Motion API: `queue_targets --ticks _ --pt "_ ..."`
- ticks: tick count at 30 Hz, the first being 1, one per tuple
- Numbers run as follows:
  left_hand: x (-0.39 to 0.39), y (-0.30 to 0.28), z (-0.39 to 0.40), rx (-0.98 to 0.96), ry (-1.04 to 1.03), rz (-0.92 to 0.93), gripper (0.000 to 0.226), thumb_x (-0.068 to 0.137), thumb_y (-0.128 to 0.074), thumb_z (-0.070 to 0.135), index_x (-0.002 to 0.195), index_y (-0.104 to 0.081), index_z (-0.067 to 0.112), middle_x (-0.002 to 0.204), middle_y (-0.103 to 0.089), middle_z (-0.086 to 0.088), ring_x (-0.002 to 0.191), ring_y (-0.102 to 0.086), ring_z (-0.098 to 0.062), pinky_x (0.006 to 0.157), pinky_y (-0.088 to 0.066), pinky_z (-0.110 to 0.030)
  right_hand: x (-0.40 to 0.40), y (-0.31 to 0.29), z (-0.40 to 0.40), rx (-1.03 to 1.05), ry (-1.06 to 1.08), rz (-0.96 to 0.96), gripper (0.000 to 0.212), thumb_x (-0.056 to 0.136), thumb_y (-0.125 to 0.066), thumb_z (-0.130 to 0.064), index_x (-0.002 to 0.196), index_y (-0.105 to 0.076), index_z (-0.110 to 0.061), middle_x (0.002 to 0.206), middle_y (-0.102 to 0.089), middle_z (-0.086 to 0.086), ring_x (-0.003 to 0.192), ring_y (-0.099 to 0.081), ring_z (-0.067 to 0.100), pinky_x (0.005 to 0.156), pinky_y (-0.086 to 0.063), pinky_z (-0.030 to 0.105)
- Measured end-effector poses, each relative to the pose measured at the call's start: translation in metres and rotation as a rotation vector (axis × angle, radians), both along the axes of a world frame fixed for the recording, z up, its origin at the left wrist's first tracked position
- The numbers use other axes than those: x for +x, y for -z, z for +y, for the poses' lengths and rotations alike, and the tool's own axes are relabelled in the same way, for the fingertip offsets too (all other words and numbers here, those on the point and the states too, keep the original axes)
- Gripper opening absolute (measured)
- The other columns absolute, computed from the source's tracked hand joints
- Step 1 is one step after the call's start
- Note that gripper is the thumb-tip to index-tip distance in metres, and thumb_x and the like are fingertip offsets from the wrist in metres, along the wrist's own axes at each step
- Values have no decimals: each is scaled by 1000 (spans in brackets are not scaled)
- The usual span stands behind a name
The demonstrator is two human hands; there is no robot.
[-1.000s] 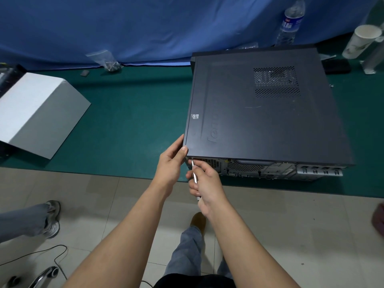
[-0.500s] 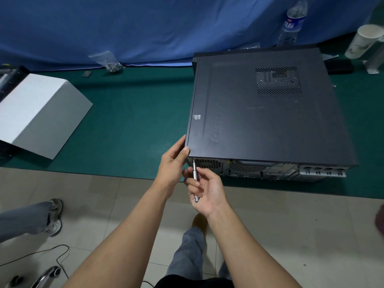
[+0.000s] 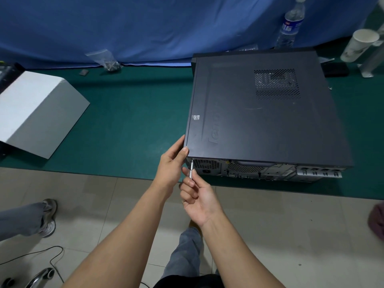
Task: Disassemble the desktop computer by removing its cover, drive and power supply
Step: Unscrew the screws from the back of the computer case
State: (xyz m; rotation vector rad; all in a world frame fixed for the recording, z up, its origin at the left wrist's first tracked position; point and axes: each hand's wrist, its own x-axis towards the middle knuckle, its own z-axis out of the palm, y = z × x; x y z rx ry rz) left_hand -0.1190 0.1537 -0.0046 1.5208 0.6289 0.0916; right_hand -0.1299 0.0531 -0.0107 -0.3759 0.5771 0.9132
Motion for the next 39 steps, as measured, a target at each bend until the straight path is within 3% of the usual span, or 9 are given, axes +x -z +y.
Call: queue_targets --ticks 6,10,16,21,25,30,32,34,39 --pt "0 1 0 12 5 9 35 98 -50 16 126 -54 36 108 -66 27 105 -60 7 85 -48 -11 -6 -6 10 -587 -75 -337 30 101 -41 -24 81 -57 -10 48 -36 -7 36 -22 3 35 -19 15" --pt "0 1 0 10 11 10 35 98 -50 16 122 -54 41 104 -66 31 101 -60 11 77 -48 -7 -9 -12 16 -751 -108 -400 29 99 -44 -22 78 -60 -11 54 -40 -3 39 -27 4 40 -23 18" --pt "-1 0 0 -12 12 7 36 98 -51 19 131 -53 34 103 -67 31 98 -62 11 66 -48 -6 7 -9 -7 -274 -192 -114 31 99 -39 -22 90 -58 0 64 -64 9 38 -34 4 32 -19 13" --pt "-1 -1 0 -23 10 -17 38 98 -51 14 134 -51 25 115 -63 22 104 -60 9 87 -48 -10 7 -1 -19 -18 -179 -29 23 96 -44 -18 85 -57 -3 68 -54 6 44 -39 6 35 -25 13" --pt "0 -3 0 -26 19 -29 39 98 -50 13 134 -50 25 117 -62 21 104 -59 10 90 -47 -11 0 -5 -12 -110 -113 -75 25 99 -42 -21 84 -54 -6 55 -46 -1 35 -29 2 32 -20 13" --pt "-1 -4 0 -28 21 -37 38 98 -50 11 132 -51 28 116 -62 21 106 -59 9 90 -48 -12 -9 -9 0 -756 -182 -485 28 99 -45 -18 77 -59 -8 56 -48 -1 44 -34 5 45 -27 18" --pt "0 -4 -1 -27 21 -38 38 98 -50 11 131 -51 30 114 -63 22 105 -59 9 89 -48 -11 -11 -10 2 -865 -199 -545 28 97 -47 -20 76 -61 -9 57 -51 -1 50 -38 7 51 -30 21" --pt "-1 -4 0 -29 19 -36 38 98 -50 12 132 -51 29 112 -63 24 104 -59 10 88 -48 -10 -9 -12 0 -770 -195 -469 26 98 -47 -20 82 -63 -9 57 -53 -1 44 -37 5 44 -28 17" --pt "-1 -4 -1 -31 6 -32 38 97 -51 13 133 -51 27 110 -63 25 102 -60 11 87 -48 -10 8 -10 -17 -237 -245 -106 35 100 -36 -21 98 -61 2 63 -62 6 40 -32 3 34 -21 13"
